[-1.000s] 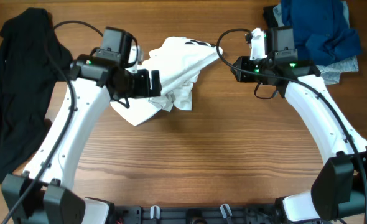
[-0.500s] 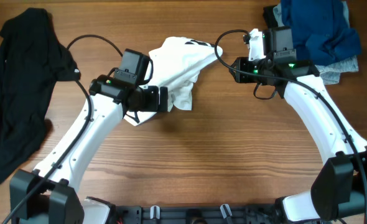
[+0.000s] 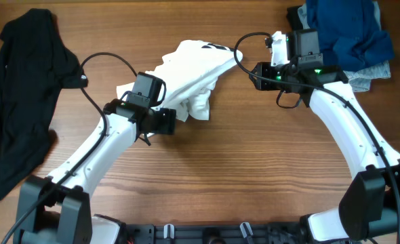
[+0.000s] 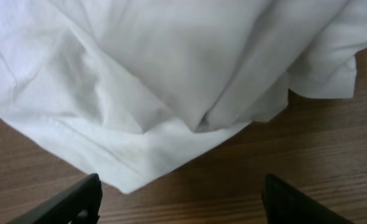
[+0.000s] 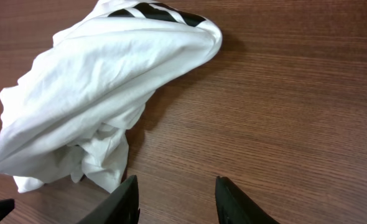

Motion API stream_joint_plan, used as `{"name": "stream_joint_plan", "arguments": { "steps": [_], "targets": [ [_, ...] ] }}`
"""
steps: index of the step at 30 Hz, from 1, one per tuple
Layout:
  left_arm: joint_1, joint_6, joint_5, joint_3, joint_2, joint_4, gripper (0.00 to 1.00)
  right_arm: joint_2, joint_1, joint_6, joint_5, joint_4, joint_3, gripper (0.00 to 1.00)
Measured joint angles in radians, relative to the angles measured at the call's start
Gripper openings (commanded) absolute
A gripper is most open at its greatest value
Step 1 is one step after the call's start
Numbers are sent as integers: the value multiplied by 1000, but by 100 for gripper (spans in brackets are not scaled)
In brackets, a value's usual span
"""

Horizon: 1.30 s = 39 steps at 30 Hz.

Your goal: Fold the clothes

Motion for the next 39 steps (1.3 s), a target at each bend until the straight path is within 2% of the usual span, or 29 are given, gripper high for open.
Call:
{"name": "stream_joint_plan", "arguments": {
  "steps": [2, 7, 9, 11, 13, 19, 23, 28, 32, 39],
  "targets": [
    [0, 0, 0, -2, 23, 16, 72, 0, 0, 0, 0, 0, 0, 41],
    [0, 3, 0, -6, 134, 45, 69, 0, 0, 0, 2, 0, 0, 41],
    [0, 3, 0, -7, 182, 76, 61, 0, 0, 0, 4, 0, 0, 41],
    [0, 2, -7, -5, 206, 97, 41, 0, 0, 0, 5, 0, 0, 41],
    [0, 1, -21, -5, 213, 116, 4, 0, 0, 0, 5, 1, 0, 41],
    [7, -21, -58, 9, 220, 109, 4, 0, 0, 0, 7, 0, 0, 41],
    [34, -45, -71, 117, 199, -104, 4, 0, 0, 0, 8, 0, 0, 41],
    [95, -54, -82, 400, 78, -318, 4, 0, 0, 0, 4, 0, 0, 41],
    [121, -49, -84, 535, -14, -378, 4, 0, 0, 0, -21, 0, 0, 40],
    [122, -35, -86, 603, -38, -441, 4, 0, 32, 0, -65, 10, 0, 41]
  ]
}}
